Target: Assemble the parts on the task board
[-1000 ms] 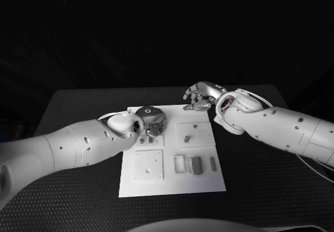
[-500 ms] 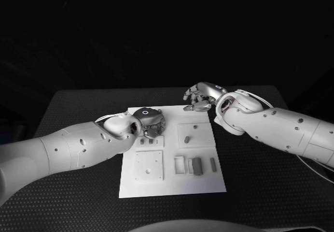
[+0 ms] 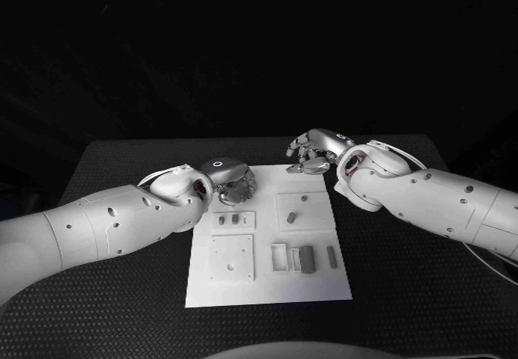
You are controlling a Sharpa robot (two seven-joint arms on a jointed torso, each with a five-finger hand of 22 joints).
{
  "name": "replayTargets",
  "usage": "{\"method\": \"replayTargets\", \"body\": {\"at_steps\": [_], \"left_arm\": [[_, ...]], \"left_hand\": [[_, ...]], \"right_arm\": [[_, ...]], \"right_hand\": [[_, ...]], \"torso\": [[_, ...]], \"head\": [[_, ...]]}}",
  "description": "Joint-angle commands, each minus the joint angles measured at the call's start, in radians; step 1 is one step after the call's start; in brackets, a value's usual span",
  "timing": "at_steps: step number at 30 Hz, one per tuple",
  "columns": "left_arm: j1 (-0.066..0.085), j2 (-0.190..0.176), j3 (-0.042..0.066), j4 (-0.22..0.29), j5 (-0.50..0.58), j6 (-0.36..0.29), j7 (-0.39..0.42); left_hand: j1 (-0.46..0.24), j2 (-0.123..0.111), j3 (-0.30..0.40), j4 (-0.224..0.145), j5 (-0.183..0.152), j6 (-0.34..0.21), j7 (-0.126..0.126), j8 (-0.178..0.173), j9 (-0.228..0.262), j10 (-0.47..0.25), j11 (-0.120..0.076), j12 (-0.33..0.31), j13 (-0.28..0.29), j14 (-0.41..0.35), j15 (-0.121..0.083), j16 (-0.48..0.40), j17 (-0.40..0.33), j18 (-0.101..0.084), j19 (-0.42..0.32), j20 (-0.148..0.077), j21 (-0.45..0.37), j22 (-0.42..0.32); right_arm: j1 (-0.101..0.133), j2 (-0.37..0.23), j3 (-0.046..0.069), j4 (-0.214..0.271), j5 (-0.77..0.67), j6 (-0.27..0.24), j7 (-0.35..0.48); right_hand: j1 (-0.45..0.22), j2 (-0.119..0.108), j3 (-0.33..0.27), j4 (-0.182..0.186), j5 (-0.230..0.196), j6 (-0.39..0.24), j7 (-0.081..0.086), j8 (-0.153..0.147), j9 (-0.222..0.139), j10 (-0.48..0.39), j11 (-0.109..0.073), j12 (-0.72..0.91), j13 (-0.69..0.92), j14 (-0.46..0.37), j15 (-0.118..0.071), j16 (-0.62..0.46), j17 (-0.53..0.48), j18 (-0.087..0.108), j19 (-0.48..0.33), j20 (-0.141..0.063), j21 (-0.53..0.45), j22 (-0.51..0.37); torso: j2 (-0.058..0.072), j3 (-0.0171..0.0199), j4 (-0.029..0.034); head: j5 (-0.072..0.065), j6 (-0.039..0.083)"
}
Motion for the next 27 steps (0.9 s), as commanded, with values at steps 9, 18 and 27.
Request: {"method": "replayTargets", "body": {"at_steps": [9, 18, 27], "left_arm": [[0.002, -0.072, 0.007, 0.022, 0.047, 0.001, 0.003], [0.002, -0.093, 0.004, 0.016, 0.035, 0.004, -0.003], [0.001, -0.084, -0.010, 0.004, 0.014, 0.019, -0.009]], "left_hand": [[-0.007, 0.001, -0.006, 0.002, 0.000, 0.005, 0.005, 0.008, 0.001, 0.026, 0.020, -0.005, 0.002, 0.009, 0.000, -0.004, 0.000, 0.110, 0.008, -0.004, -0.002, 0.012], [-0.007, 0.001, -0.007, 0.002, 0.000, 0.006, 0.005, 0.008, 0.001, 0.025, 0.020, -0.006, 0.002, 0.008, 0.000, -0.005, 0.000, 0.110, 0.008, -0.004, -0.002, 0.013], [-0.011, -0.001, -0.009, 0.004, 0.000, 0.006, 0.005, 0.008, 0.001, 0.025, 0.020, -0.009, 0.004, 0.008, 0.001, -0.005, 0.000, 0.108, 0.008, -0.004, -0.003, 0.013]], "right_arm": [[0.000, -0.008, 0.000, 0.003, -0.002, 0.001, 0.006], [0.000, -0.009, 0.000, 0.004, -0.002, 0.000, 0.006], [0.000, -0.009, 0.000, 0.003, -0.002, 0.001, 0.006]], "right_hand": [[-0.002, 0.006, 0.000, -0.007, 0.001, -0.005, 0.013, -0.004, 0.002, 0.006, 0.002, -0.006, -0.002, -0.001, 0.002, -0.007, -0.002, 0.028, 0.000, -0.010, -0.001, 0.014], [-0.002, 0.006, 0.000, -0.007, 0.001, -0.005, 0.013, -0.004, 0.002, 0.006, 0.002, -0.006, -0.003, -0.001, 0.002, -0.007, -0.002, 0.028, 0.000, -0.010, -0.001, 0.014], [-0.002, 0.006, 0.000, -0.007, 0.001, -0.005, 0.013, -0.004, 0.002, 0.006, 0.002, -0.006, -0.003, -0.001, 0.002, -0.007, -0.002, 0.028, -0.001, -0.009, -0.001, 0.014]], "torso": [[0.001, 0.0008, -0.0004], [0.001, 0.0000, -0.0003], [0.002, -0.0002, -0.0028]], "head": [[0.004, 0.002], [0.009, 0.001], [0.012, 0.000]]}}
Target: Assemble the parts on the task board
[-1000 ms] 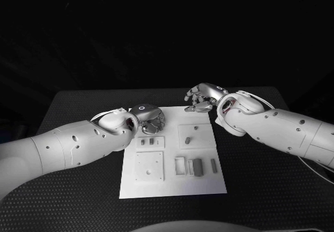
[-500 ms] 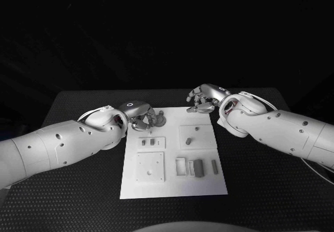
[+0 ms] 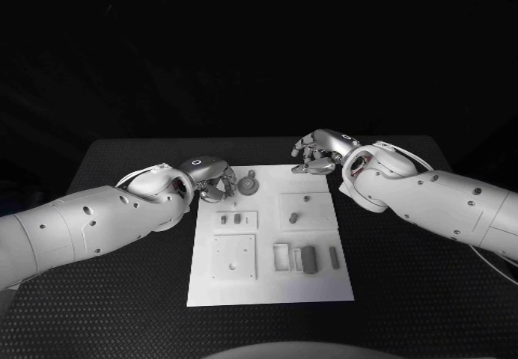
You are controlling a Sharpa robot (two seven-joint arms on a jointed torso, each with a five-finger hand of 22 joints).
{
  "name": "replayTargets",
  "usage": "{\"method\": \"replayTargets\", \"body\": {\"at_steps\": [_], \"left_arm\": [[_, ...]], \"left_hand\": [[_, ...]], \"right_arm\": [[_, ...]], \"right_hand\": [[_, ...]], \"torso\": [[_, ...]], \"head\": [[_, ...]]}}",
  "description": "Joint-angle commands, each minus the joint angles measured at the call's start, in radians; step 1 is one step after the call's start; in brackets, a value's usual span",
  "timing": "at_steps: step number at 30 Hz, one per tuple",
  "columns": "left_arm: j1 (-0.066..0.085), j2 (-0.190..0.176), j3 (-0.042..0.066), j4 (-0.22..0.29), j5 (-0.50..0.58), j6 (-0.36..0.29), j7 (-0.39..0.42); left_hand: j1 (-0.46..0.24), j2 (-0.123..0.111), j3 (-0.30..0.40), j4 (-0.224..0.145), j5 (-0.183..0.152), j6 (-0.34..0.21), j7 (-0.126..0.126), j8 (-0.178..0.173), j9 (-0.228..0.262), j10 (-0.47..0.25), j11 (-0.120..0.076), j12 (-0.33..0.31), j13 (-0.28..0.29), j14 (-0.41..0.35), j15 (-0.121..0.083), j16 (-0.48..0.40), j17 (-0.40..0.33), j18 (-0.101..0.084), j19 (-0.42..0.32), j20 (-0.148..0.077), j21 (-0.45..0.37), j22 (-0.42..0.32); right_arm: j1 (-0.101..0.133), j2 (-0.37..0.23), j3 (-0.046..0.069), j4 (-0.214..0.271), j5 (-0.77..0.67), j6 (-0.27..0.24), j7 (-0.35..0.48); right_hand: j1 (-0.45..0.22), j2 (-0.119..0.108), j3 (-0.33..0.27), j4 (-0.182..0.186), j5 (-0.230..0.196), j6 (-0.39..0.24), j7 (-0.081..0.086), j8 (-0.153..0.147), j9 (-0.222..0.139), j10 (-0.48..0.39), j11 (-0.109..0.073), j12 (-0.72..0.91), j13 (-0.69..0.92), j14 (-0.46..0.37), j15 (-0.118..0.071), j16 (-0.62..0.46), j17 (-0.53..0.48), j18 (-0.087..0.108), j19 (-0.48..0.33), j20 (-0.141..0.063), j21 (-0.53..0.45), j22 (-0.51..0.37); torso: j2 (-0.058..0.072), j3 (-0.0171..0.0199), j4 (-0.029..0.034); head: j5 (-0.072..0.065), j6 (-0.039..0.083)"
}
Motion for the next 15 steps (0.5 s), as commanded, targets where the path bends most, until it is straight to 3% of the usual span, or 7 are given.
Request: {"method": "replayTargets", "body": {"at_steps": [1, 15], "left_arm": [[0.000, 0.004, -0.004, -0.002, -0.017, 0.018, -0.005], [0.000, 0.019, -0.037, -0.016, -0.040, 0.034, -0.008]], "left_hand": [[-0.013, -0.001, -0.007, 0.003, 0.000, 0.002, 0.004, 0.004, 0.001, 0.021, 0.017, -0.004, 0.001, 0.005, -0.003, -0.005, 0.001, 0.108, 0.003, -0.003, -0.003, 0.013], [-0.018, -0.002, -0.008, 0.007, 0.000, 0.002, 0.004, 0.003, 0.000, 0.021, 0.018, -0.007, 0.003, 0.004, -0.002, -0.006, 0.001, 0.107, 0.003, -0.003, -0.004, 0.014]], "right_arm": [[0.000, 0.000, 0.000, 0.001, -0.002, 0.001, 0.006], [0.000, 0.001, 0.000, 0.000, -0.002, 0.001, 0.007]], "right_hand": [[-0.002, 0.006, 0.000, -0.007, 0.001, -0.007, 0.011, -0.004, 0.002, 0.007, 0.002, -0.006, -0.001, -0.001, 0.002, -0.007, -0.001, 0.028, 0.000, -0.010, -0.001, 0.014], [-0.002, 0.006, 0.000, -0.007, 0.001, -0.007, 0.011, -0.004, 0.002, 0.007, 0.002, -0.006, -0.002, -0.001, 0.002, -0.007, -0.001, 0.028, 0.000, -0.010, -0.001, 0.014]], "torso": [[0.001, -0.0003, -0.0012], [0.000, 0.0008, -0.0009]], "head": [[-0.001, 0.000], [-0.004, -0.004]]}}
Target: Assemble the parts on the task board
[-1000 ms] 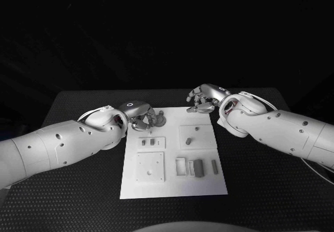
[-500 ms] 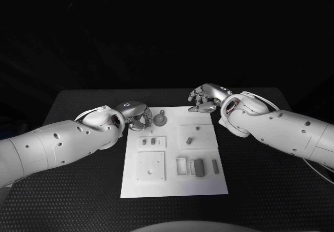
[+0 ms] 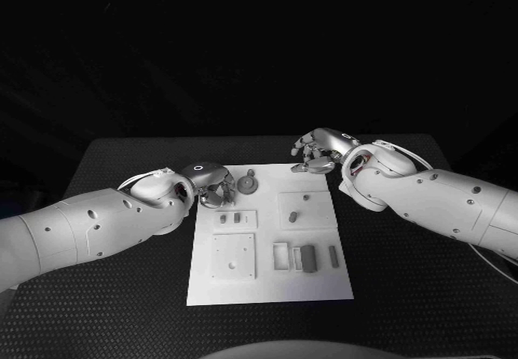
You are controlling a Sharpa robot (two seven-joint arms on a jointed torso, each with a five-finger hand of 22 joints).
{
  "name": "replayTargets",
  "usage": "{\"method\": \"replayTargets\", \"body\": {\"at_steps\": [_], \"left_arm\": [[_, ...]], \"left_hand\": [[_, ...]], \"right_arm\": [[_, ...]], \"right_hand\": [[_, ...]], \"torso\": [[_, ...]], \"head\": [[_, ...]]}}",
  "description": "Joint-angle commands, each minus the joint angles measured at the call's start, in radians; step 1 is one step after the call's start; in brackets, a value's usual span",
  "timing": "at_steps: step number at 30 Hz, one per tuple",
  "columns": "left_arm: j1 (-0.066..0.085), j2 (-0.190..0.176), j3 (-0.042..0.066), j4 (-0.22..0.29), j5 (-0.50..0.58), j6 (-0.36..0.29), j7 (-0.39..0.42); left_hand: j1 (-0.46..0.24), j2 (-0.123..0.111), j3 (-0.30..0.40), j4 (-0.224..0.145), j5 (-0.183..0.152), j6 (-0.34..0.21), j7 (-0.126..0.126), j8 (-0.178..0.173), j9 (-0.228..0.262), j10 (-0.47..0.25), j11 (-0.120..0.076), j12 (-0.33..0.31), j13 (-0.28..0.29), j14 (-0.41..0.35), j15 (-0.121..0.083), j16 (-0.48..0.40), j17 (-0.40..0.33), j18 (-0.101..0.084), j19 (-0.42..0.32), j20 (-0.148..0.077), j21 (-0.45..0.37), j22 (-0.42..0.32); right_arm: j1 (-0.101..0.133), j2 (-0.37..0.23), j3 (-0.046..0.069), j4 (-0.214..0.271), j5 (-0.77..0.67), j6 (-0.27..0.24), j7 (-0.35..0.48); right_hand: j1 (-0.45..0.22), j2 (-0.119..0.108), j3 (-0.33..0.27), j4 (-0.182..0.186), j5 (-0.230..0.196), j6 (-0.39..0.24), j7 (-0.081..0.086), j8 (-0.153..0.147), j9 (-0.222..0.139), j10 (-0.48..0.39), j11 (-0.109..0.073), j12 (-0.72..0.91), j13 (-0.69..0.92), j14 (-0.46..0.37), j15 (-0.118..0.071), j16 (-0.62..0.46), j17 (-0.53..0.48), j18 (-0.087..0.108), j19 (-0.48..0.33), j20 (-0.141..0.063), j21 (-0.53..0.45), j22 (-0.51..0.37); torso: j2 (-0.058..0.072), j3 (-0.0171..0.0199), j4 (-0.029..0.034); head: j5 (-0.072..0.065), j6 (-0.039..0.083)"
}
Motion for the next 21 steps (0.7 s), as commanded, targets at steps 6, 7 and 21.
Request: {"method": "replayTargets", "body": {"at_steps": [6, 7, 21], "left_arm": [[0.000, 0.009, -0.006, 0.000, -0.015, 0.021, 0.001], [0.000, 0.009, -0.006, 0.000, -0.015, 0.021, 0.002], [0.000, 0.010, -0.007, 0.003, -0.016, 0.029, -0.001]], "left_hand": [[-0.010, -0.002, -0.005, 0.004, 0.000, 0.002, 0.004, 0.006, 0.001, 0.018, 0.014, -0.007, 0.002, 0.002, -0.004, -0.006, 0.001, 0.107, 0.002, -0.003, -0.005, 0.014], [-0.010, -0.002, -0.005, 0.004, 0.000, 0.002, 0.004, 0.006, 0.001, 0.018, 0.014, -0.007, 0.002, 0.002, -0.004, -0.006, 0.001, 0.107, 0.002, -0.003, -0.005, 0.014], [-0.009, -0.002, -0.004, 0.005, 0.000, 0.002, 0.004, 0.006, 0.001, 0.018, 0.014, -0.008, 0.003, 0.002, -0.004, -0.007, 0.002, 0.107, 0.002, -0.004, -0.005, 0.014]], "right_arm": [[0.000, 0.001, 0.000, 0.000, -0.002, 0.002, 0.007], [0.000, 0.001, 0.000, 0.000, -0.002, 0.001, 0.007], [0.000, 0.002, 0.000, -0.001, -0.002, 0.001, 0.007]], "right_hand": [[-0.002, 0.006, 0.000, -0.007, 0.001, -0.007, 0.011, -0.004, 0.001, 0.007, 0.001, -0.006, -0.002, -0.001, 0.002, -0.007, -0.001, 0.028, -0.001, -0.009, -0.001, 0.014], [-0.002, 0.006, 0.000, -0.007, 0.001, -0.007, 0.011, -0.004, 0.001, 0.007, 0.001, -0.006, -0.002, -0.001, 0.002, -0.007, -0.001, 0.028, -0.001, -0.009, -0.001, 0.014], [-0.002, 0.006, 0.000, -0.007, 0.001, -0.007, 0.011, -0.004, 0.001, 0.007, 0.001, -0.006, -0.002, -0.001, 0.002, -0.007, -0.001, 0.028, -0.001, -0.009, -0.001, 0.014]], "torso": [[0.000, 0.0002, -0.0006], [0.000, 0.0002, -0.0006], [0.000, 0.0000, -0.0003]], "head": [[-0.001, -0.002], [-0.001, -0.001], [-0.002, -0.002]]}}
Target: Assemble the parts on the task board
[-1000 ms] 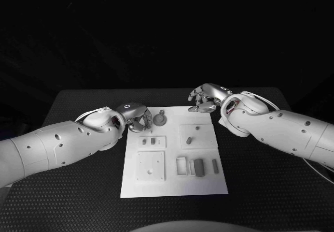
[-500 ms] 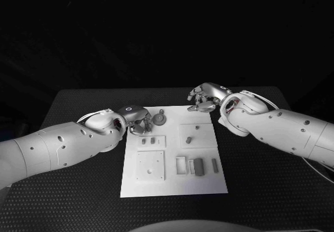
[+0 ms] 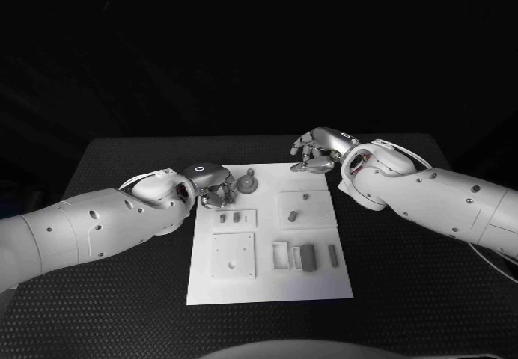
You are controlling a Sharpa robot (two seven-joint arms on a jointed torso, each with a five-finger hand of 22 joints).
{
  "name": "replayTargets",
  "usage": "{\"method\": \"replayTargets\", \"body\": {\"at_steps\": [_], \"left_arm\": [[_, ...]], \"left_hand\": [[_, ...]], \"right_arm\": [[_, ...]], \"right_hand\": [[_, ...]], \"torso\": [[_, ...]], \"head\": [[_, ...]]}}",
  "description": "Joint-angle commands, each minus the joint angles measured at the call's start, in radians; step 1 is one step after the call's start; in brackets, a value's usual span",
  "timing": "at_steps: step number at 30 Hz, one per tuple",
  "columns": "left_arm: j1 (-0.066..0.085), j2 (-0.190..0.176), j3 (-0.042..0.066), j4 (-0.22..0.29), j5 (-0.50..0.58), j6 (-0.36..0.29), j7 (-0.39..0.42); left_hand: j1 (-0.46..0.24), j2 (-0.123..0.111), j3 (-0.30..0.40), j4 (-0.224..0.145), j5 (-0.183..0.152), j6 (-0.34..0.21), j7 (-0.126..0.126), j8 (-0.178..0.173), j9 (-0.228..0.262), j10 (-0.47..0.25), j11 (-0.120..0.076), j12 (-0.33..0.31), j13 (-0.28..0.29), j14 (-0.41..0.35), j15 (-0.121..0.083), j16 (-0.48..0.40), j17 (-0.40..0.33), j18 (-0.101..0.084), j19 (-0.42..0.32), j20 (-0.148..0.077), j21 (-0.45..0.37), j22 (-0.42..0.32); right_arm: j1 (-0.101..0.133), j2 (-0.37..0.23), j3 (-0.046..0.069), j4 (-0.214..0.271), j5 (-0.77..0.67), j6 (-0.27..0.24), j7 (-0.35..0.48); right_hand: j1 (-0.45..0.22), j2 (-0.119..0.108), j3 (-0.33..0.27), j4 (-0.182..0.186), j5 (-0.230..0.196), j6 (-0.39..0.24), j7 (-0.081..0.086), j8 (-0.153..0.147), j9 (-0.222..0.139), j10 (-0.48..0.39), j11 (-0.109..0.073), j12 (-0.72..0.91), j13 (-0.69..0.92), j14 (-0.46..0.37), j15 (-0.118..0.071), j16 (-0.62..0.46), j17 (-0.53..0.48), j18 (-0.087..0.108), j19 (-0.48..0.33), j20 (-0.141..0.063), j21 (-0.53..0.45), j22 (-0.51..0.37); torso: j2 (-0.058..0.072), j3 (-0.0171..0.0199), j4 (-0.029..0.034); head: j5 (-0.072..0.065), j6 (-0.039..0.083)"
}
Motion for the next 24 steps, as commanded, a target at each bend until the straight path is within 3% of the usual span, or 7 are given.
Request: {"method": "replayTargets", "body": {"at_steps": [1, 24], "left_arm": [[-0.001, 0.004, -0.001, 0.004, -0.007, 0.022, 0.001], [-0.001, 0.005, -0.004, 0.016, -0.007, 0.031, 0.003]], "left_hand": [[-0.009, -0.002, -0.002, 0.002, 0.000, 0.004, 0.006, 0.003, 0.001, 0.018, 0.013, -0.004, 0.001, 0.002, -0.005, -0.007, 0.002, 0.107, 0.000, -0.005, -0.005, 0.014], [-0.012, -0.002, -0.002, 0.005, -0.001, 0.003, 0.006, 0.003, 0.000, 0.018, 0.014, -0.007, 0.003, 0.000, -0.004, -0.008, 0.002, 0.106, -0.001, -0.005, -0.007, 0.014]], "right_arm": [[0.000, 0.001, 0.000, 0.000, -0.002, 0.001, 0.007], [0.000, 0.000, 0.000, -0.001, -0.002, 0.002, 0.007]], "right_hand": [[-0.001, 0.006, 0.000, -0.007, 0.001, -0.007, 0.012, -0.004, 0.002, 0.007, 0.001, -0.006, -0.001, -0.001, 0.002, -0.003, -0.002, 0.028, -0.002, -0.008, -0.001, 0.014], [-0.001, 0.006, 0.000, -0.008, 0.001, -0.007, 0.012, -0.004, 0.002, 0.007, 0.001, -0.006, -0.002, -0.001, 0.002, -0.003, -0.002, 0.028, -0.002, -0.008, -0.001, 0.014]], "torso": [[0.000, -0.0001, -0.0001], [0.000, -0.0001, 0.0000]], "head": [[0.000, 0.000], [-0.001, -0.001]]}}
